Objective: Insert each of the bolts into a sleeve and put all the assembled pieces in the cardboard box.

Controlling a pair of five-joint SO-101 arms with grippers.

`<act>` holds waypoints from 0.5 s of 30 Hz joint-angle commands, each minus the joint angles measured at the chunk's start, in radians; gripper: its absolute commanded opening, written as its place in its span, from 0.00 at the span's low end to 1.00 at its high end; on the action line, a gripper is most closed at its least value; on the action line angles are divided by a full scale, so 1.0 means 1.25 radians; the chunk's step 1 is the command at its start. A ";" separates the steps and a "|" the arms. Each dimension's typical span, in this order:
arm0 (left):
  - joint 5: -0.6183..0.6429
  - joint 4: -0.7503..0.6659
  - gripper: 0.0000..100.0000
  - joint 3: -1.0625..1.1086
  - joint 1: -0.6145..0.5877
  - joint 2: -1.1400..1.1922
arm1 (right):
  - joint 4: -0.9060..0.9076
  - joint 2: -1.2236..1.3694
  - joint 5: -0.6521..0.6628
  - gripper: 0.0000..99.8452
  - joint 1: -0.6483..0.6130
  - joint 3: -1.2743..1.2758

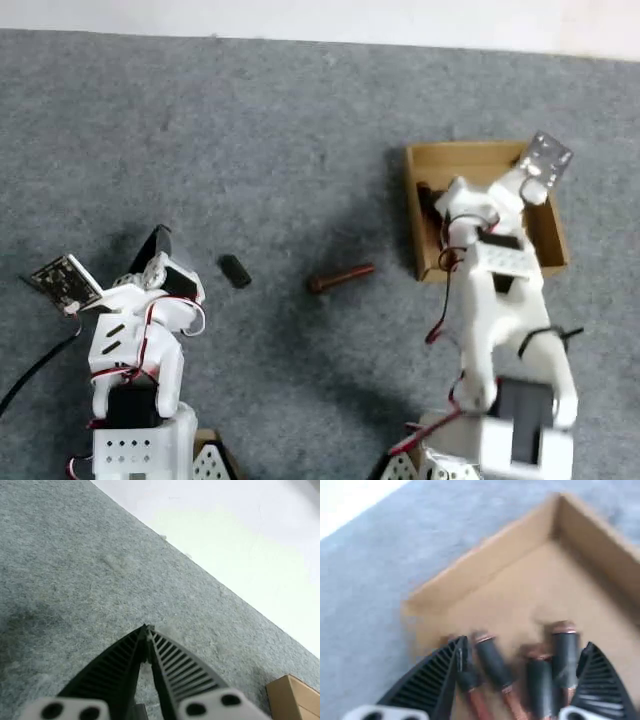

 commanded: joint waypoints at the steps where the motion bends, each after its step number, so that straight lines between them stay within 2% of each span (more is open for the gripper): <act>1: -0.006 -0.018 0.01 0.015 -0.006 -0.013 | 0.042 -0.175 -0.001 0.31 -0.089 0.040; 4: -0.006 -0.018 0.01 0.015 -0.006 -0.013 | 0.062 -0.288 0.006 0.31 -0.181 0.118; 9: -0.006 -0.020 0.01 0.015 -0.009 -0.013 | 0.062 -0.398 0.188 0.31 -0.349 0.228; 12: -0.006 -0.021 0.01 0.015 -0.014 -0.013 | 0.063 -0.411 0.238 0.31 -0.425 0.263; 15: -0.006 -0.022 0.01 0.015 -0.074 -0.013 | 0.063 -0.411 0.264 0.31 -0.482 0.272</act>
